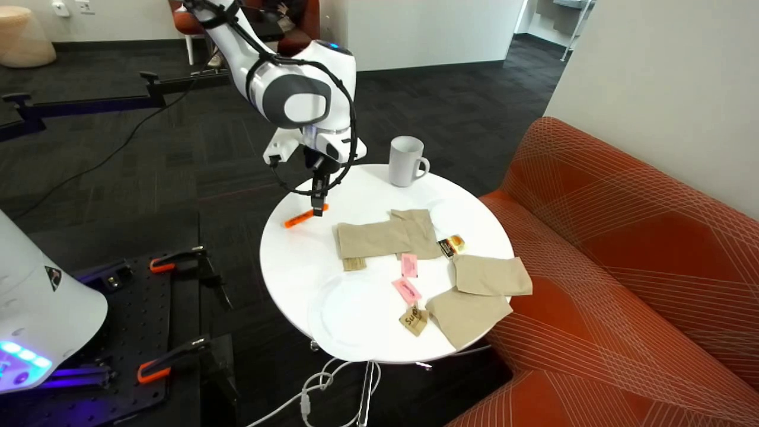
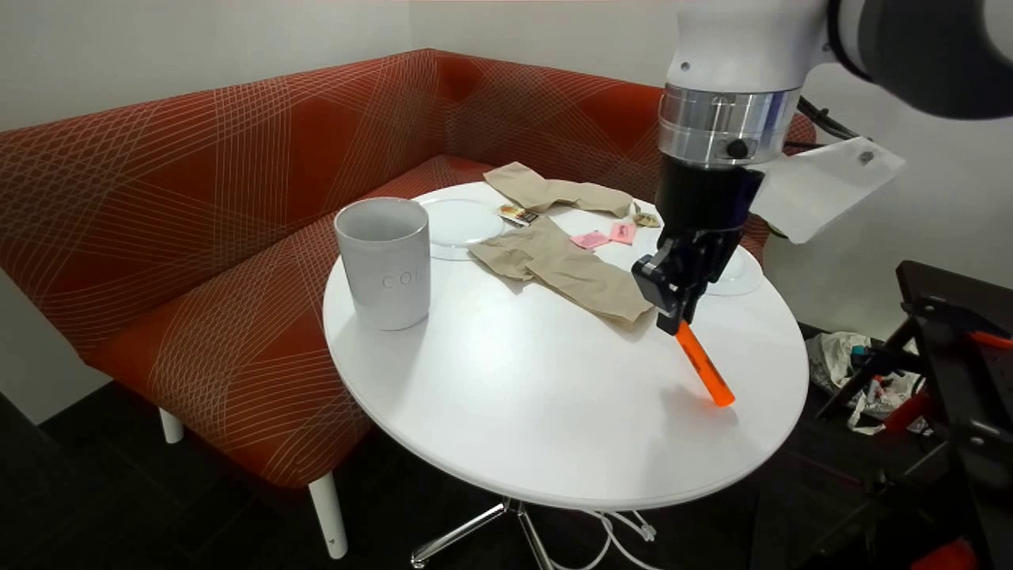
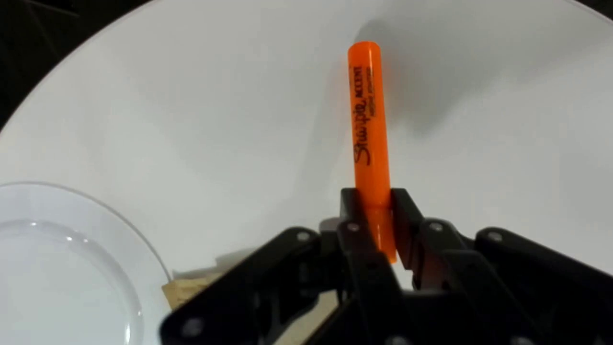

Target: Remove the orange marker from the mug and place it on the table

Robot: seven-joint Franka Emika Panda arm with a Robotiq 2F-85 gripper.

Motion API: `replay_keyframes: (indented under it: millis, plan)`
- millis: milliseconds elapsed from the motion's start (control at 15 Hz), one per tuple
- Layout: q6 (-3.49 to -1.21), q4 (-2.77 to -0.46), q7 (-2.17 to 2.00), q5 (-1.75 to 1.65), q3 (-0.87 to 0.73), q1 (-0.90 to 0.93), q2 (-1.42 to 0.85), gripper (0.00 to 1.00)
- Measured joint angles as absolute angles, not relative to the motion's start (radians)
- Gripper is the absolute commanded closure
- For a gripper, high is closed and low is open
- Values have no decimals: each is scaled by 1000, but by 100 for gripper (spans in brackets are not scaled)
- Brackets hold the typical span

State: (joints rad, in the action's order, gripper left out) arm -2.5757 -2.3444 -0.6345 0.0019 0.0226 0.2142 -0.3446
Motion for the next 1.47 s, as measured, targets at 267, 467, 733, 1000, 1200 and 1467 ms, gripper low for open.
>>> replay_keyframes:
  millis: [267, 467, 733, 1000, 1200, 1467]
  plan:
    - [-2574, -2312, -635, 45, 22, 208, -371, 48]
    - [-2576, -2290, -636, 46, 17, 209, -395, 26]
    - [-2614, -2280, -675, 20, -12, 235, -386, 0]
    - [-2626, -2294, -677, 9, -11, 252, -304, 0]
    - [-2626, -2328, -677, -3, -4, 258, -211, 0]
    - [-2625, -2384, -677, -37, 7, 255, -107, 0]
